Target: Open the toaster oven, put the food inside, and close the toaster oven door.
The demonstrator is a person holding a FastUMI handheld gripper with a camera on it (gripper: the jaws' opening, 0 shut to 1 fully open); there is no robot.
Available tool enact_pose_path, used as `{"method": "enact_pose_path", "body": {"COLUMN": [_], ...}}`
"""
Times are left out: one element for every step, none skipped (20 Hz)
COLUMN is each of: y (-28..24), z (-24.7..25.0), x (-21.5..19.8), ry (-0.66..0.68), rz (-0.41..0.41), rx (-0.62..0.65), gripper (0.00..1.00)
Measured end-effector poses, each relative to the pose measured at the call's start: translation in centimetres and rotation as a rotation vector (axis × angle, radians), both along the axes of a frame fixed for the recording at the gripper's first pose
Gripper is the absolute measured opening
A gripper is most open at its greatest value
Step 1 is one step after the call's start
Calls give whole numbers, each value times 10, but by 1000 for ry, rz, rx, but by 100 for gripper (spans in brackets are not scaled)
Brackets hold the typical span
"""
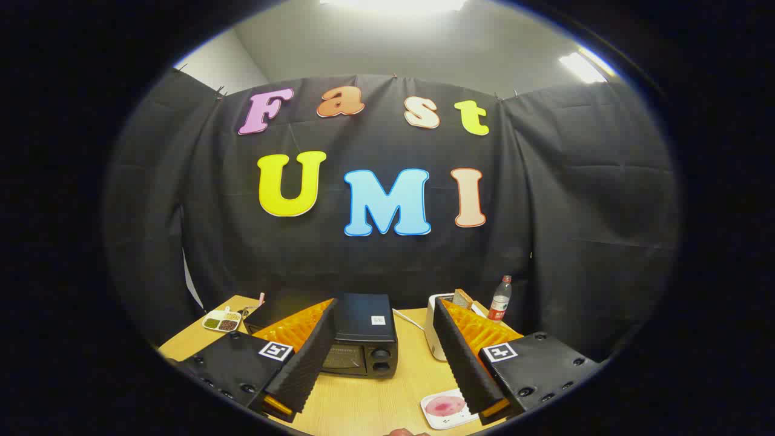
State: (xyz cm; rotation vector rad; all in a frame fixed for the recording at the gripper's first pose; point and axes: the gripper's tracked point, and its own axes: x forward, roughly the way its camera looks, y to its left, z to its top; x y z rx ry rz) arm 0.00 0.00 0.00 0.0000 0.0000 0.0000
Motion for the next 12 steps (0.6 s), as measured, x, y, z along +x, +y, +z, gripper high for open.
{"method": "enact_pose_path", "body": {"y": [0, 1, 1, 2, -1, -3, -3, -1, 0, 1, 2, 2], "z": [-1, -1, -3, -2, -1, 2, 1, 0, -1, -3, -4, -4], "x": [1, 1, 2, 3, 2, 1, 1, 1, -1, -2, -1, -1], "ry": [-2, 0, 4, 3, -3, -9, -8, -6, -4, 1, 4, 4], "rz": [0, 4, 11, 16, 16, 16, 18, 23, 28, 33, 36, 40], "rx": [5, 2, -9, -23, -31, -31, -26, -20, -18, -22, -29, -36], "gripper": [98, 98, 98, 98, 98, 98, 98, 98, 98, 98, 98, 98]}}
